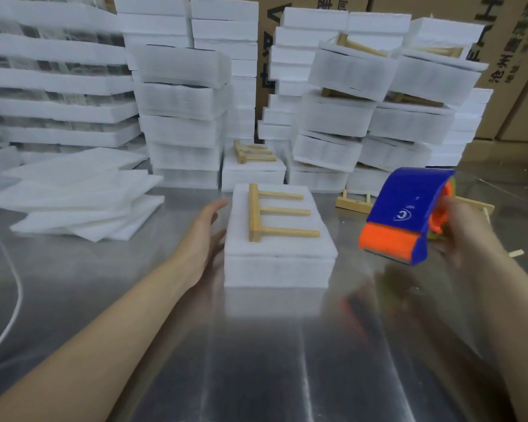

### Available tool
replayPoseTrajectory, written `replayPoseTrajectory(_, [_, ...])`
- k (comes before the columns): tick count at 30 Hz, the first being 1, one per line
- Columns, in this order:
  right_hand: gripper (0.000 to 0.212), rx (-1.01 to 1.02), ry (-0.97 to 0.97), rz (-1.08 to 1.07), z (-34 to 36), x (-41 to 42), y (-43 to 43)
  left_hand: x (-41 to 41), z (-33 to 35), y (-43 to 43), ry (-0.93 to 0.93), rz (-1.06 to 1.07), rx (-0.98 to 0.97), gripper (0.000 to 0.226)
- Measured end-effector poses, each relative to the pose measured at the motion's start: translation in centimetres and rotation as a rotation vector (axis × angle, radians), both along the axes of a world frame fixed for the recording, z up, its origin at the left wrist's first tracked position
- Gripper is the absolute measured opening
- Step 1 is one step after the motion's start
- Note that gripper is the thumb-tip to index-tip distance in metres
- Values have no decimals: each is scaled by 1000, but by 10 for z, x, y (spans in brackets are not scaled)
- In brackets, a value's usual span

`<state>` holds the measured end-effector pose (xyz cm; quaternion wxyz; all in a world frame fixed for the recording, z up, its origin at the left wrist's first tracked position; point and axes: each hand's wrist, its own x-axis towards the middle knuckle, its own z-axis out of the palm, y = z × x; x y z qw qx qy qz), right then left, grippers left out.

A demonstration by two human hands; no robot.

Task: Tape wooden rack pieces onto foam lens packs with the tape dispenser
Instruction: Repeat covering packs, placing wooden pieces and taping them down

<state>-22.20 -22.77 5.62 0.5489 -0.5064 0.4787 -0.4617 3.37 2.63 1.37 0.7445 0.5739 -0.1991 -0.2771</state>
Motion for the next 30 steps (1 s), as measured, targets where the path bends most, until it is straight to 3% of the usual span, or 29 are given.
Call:
replayPoseTrajectory(3, [20,-29,22,152,0,2,8,2,6,2,-100,169,-80,24])
replayPoseTrajectory(7, [13,-78,-6,189,5,-3,14,4,17,5,-201,260,-148,29])
replayPoseTrajectory(14, [7,-309,198,168,12,-8,20,5,20,9,-175,321,-179,30])
replayPoseTrajectory(18, [5,-336,168,133,17,-4,26,3,31,15,-97,342,-322,26])
replayPoseTrajectory(24, [24,-253,-113,298,30,2,45,-30,58,30,-262,140,-334,26])
replayPoseTrajectory(30, [33,-368,-214,470,27,25,72,-75,63,28,-461,-224,-122,23])
